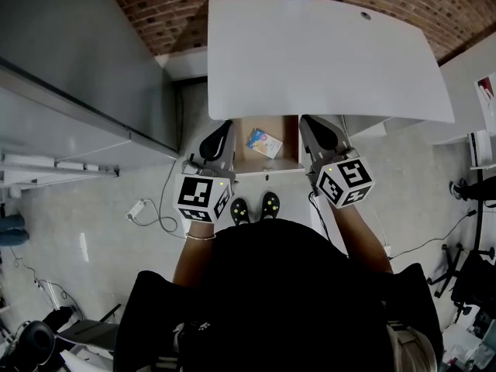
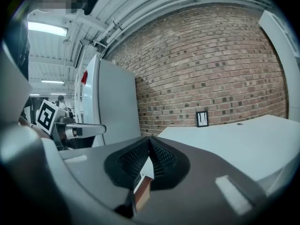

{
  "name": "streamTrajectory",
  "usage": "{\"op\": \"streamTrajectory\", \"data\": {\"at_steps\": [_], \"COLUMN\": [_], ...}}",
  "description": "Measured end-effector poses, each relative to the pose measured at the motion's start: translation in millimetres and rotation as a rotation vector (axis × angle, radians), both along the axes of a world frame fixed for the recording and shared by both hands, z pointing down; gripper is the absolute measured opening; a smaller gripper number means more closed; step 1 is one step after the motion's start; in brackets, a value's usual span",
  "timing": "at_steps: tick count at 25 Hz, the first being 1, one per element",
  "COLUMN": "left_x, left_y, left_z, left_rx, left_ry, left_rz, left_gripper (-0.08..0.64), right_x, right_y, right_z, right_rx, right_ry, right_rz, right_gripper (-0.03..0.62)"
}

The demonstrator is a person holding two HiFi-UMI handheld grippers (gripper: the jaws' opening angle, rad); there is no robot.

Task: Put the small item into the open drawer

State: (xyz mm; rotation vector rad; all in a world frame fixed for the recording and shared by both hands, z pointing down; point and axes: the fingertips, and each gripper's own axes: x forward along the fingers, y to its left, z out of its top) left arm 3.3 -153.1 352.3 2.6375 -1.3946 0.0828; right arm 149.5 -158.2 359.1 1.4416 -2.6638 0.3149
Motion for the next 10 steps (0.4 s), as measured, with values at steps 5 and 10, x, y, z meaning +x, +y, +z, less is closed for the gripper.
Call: {"op": "streamTrajectory", "data": {"at_steps": [5,10], "left_x": [-2.8,-4.1], "left_y": [-1.1,-3.2], "left_z": [0.0,-1.5], "left_rx": [0.001,0.002], "left_ry": [0.003,0.004], "left_rz": [-0.002,-0.002], "left_gripper": [-0.003,-0.003], "right_x": [-3.0,-5.7], "right_y": [-0.2,-2.8], "right_z": [-0.1,-3.5], "right_rx": [0.003,0.007], "right_ry": [0.001,-0.001], "right_rz": [-0.002,-0.005], "right_gripper": [0.009,0.009]}}
